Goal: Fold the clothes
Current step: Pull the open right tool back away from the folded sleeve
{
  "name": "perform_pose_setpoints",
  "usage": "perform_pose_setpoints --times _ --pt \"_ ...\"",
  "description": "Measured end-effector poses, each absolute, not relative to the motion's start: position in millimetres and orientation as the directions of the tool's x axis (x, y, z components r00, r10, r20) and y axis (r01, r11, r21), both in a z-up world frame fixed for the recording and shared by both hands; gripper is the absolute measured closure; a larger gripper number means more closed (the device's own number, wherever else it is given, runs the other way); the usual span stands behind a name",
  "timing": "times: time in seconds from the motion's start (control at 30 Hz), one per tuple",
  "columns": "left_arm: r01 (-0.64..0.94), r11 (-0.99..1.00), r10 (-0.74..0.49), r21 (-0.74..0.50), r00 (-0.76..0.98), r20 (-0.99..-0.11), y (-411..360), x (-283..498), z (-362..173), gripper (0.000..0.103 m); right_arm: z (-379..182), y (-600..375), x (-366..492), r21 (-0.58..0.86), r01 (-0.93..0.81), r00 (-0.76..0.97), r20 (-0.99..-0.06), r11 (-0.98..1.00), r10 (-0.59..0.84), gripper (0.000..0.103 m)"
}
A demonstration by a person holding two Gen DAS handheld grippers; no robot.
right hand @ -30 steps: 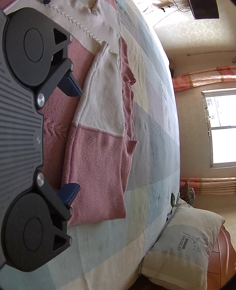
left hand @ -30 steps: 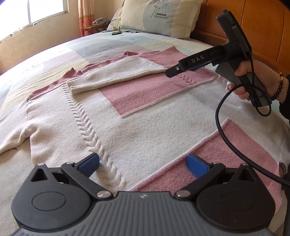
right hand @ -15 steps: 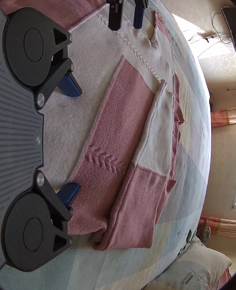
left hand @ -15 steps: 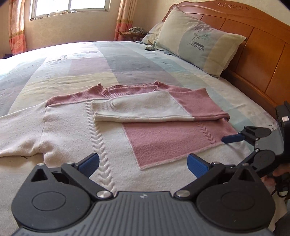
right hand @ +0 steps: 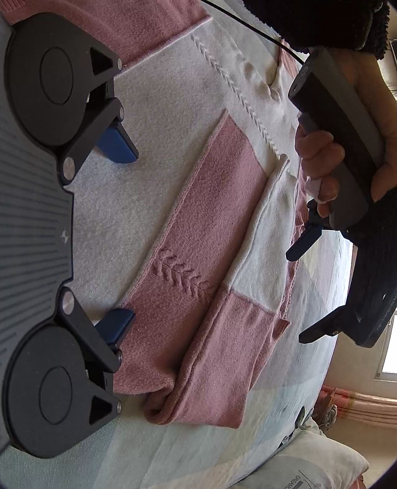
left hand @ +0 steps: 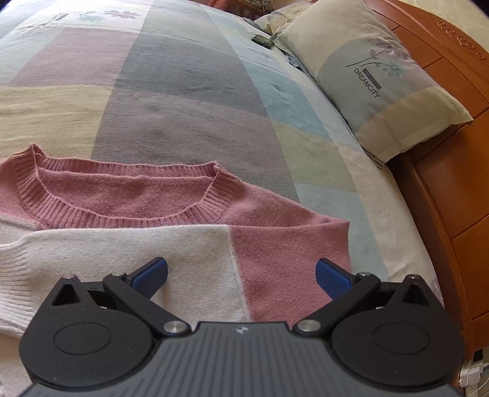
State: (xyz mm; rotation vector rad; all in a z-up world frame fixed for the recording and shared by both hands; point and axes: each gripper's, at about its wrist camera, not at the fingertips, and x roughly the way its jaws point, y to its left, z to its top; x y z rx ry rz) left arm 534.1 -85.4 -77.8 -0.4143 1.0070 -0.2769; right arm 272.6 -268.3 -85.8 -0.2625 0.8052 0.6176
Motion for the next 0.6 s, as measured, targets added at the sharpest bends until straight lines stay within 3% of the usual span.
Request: perform_pose_setpoints --times 0.13,0.23,0.6 --pt "-0.002 0.839 -0.458 -0.543 0.536 -0.709 -59 527 -84 0.001 -85 -269 273 0.007 -0.618 0.524 -0.742 0.786 0.419 0.000" --pt "-0.039 0.881 -0.371 -0.471 0.560 -0.741 -37 520 -78 0.001 -85 -269 274 0.005 -0.620 0.521 -0.745 0.785 0.416 0.000" --pt "-0.016 0.925 -0.296 -0.379 0.594 -0.748 -9 427 -18 0.001 -78 -261 275 0.010 -0.610 0.515 -0.755 0.792 0.406 0.000"
